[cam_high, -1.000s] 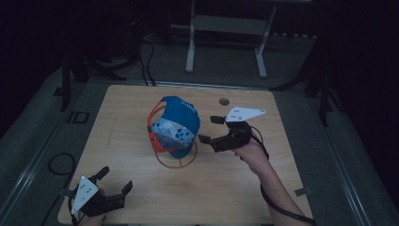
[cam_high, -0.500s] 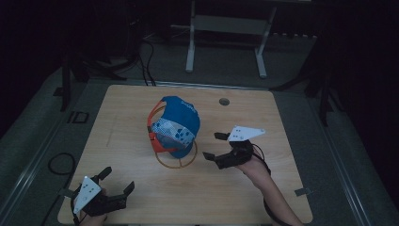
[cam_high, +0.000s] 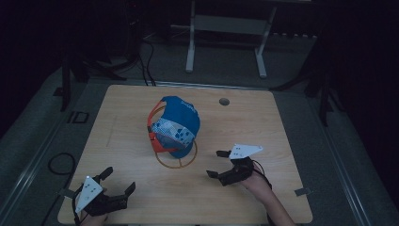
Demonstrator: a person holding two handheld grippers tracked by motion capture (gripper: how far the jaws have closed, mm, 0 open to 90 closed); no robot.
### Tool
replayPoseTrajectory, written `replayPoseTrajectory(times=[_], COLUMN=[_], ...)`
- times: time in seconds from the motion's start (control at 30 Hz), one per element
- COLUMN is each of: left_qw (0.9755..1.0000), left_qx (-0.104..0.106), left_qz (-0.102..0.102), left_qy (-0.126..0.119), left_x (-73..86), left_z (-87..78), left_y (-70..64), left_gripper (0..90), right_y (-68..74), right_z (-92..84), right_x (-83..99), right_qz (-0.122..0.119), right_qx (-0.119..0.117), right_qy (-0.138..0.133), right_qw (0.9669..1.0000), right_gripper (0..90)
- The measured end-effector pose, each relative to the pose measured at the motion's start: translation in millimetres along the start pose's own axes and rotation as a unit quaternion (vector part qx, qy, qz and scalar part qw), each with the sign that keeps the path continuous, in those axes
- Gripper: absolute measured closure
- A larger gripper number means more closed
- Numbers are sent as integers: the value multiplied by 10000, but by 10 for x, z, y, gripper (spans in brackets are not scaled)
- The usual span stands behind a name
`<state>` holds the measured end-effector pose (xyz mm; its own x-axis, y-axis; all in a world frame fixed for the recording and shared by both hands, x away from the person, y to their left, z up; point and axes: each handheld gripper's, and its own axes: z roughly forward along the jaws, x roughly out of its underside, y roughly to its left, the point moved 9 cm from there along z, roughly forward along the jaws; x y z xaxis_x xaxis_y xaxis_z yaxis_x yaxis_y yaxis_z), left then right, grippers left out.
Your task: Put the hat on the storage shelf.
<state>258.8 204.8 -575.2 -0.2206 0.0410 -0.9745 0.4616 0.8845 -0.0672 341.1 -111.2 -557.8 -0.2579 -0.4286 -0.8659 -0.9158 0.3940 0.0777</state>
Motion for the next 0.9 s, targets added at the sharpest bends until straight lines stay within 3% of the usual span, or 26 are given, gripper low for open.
replayPoseTrajectory(times=[0.13, 0.23, 0.43, 0.63, 0.9], left_qw=[10000, 10000, 10000, 10000, 10000], left_qx=[-2, 3, 20, -8, -21], left_qz=[-22, -19, -17, -38, -19], left_qy=[-5, 8, 16, 4, 10], left_x=[2, 9, 7, 6, 4], left_z=[3, 6, 6, 5, -3], left_y=[5, 7, 2, 15, 11], left_gripper=[16, 16, 16, 16, 16], right_y=[30, 47, 36, 9, -18], right_z=[-1, 3, -39, -91, -272], right_x=[140, 243, 380, 521, 610], right_qz=[-1, -140, -105, -79, -78], right_qx=[-79, -100, -114, -71, 70], right_qy=[33, 92, 229, 351, 267], right_qw=[10000, 9998, 9996, 9993, 9996], right_gripper=[137, 138, 139, 139, 141])
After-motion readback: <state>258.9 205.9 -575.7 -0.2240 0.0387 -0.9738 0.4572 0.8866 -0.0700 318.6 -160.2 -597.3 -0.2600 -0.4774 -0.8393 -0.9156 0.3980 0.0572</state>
